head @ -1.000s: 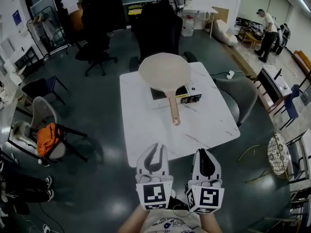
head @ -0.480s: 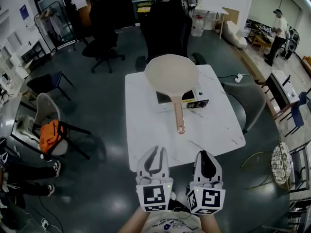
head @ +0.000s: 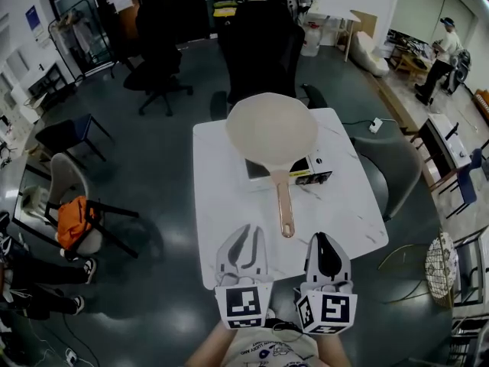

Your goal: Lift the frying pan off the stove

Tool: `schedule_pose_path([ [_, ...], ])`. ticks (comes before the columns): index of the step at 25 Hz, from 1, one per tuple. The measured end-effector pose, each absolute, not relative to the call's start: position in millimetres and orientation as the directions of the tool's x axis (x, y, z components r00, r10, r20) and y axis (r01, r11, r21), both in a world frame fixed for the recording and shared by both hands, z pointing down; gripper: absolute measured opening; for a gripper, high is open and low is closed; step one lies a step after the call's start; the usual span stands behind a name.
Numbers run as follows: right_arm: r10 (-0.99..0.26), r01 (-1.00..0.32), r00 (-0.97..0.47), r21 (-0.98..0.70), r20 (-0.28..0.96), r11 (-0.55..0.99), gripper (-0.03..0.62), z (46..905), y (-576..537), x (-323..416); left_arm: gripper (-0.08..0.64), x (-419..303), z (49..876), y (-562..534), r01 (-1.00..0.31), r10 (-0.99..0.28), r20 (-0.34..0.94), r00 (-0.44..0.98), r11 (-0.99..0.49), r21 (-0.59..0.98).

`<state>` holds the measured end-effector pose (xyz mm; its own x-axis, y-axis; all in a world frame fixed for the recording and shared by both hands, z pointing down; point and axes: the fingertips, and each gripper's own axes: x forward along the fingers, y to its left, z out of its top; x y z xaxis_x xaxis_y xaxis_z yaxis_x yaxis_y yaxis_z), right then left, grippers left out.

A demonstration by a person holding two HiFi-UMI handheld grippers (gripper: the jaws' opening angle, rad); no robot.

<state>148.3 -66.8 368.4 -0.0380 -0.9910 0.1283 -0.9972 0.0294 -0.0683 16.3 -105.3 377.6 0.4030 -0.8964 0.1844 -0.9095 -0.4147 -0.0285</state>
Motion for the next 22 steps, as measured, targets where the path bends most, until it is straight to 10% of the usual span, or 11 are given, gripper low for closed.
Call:
schedule_pose_path([
  [22,-0.956,-0.931,-0.127,-0.363,0.263,0.024,0.037,408,-146,146,0.064,23,414,-192,-0.869,-0.832,0.274,0.481,-0.494,0.026],
])
